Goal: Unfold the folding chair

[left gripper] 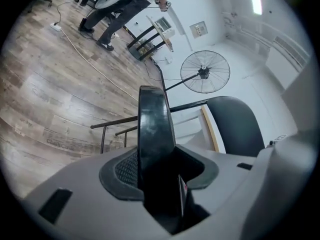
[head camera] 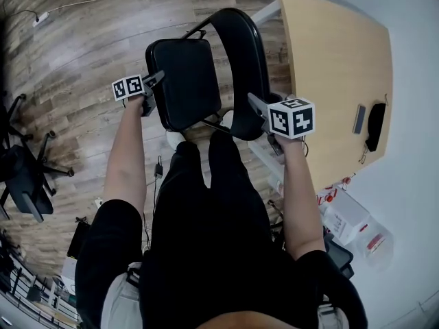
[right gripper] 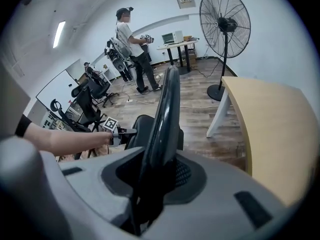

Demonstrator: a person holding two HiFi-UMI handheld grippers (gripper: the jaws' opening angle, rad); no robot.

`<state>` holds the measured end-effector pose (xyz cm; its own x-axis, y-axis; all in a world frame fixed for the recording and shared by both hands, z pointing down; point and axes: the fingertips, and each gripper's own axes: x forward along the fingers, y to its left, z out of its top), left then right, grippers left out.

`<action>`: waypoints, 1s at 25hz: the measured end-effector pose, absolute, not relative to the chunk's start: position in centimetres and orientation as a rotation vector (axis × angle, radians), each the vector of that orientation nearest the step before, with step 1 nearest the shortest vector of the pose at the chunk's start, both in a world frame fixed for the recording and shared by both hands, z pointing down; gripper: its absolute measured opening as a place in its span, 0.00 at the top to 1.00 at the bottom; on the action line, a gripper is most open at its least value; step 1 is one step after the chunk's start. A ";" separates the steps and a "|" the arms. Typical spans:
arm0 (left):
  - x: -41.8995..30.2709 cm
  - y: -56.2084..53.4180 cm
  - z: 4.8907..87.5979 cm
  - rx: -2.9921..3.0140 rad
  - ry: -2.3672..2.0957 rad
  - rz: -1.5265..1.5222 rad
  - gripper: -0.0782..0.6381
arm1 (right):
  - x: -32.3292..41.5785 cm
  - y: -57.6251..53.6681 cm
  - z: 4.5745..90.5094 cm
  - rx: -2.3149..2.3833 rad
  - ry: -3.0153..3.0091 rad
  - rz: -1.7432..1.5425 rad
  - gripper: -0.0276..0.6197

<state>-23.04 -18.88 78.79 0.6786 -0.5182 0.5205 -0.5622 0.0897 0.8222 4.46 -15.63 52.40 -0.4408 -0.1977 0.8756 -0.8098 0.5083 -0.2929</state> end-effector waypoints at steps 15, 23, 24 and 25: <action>-28.1 -17.1 85.4 1.597 -0.783 -0.139 0.62 | 8.2 -17.0 57.2 0.767 -1.936 1.084 0.81; -29.8 -16.5 88.4 1.588 -0.757 -0.150 0.63 | 10.2 -17.7 59.9 0.746 -1.924 1.148 0.82; -29.8 -16.5 88.6 1.585 -0.740 -0.163 0.63 | 10.4 -17.8 60.1 0.740 -1.927 1.156 0.82; -29.5 -16.5 88.5 1.577 -0.705 -0.201 0.63 | 10.6 -17.9 60.3 0.735 -1.931 1.164 0.82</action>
